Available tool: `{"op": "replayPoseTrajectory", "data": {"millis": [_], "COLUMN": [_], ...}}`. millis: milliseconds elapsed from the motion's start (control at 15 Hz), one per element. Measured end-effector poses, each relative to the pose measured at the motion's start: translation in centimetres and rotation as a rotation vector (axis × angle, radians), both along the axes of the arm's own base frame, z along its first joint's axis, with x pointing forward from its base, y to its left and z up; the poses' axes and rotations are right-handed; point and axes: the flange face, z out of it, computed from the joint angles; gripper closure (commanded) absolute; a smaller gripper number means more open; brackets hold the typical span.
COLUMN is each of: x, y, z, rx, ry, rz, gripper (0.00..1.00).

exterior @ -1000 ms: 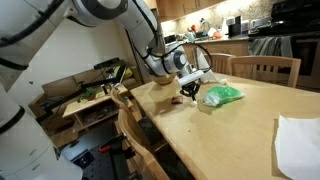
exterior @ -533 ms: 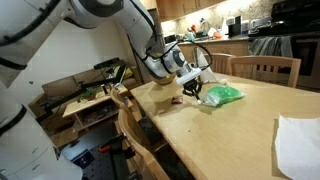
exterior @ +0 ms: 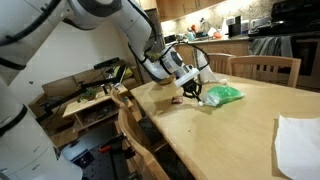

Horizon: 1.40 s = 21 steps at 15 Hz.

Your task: Move the pack of marshmallows slightly to the right and put the one that's near the wallet in it

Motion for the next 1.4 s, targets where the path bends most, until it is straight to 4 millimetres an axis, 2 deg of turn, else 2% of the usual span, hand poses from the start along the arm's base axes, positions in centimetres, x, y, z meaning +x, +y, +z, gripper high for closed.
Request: {"op": "replayPoseTrajectory", "data": {"millis": [400,600,1000,1400], "x": [-2.4,-3.2,-3.3,-2.0], "y": [4.1,5.2,5.0,3.8], "z": [-0.4,-0.4,-1.1,-2.9], "rx": [-0.177,-0.268,-0.420,-0.483], "ry": [0.031,0.055,0.065,0.031], "rz": [0.062,0.083,0.132,0.207], "gripper": [1.00,1.00,1.00,1.00]}}
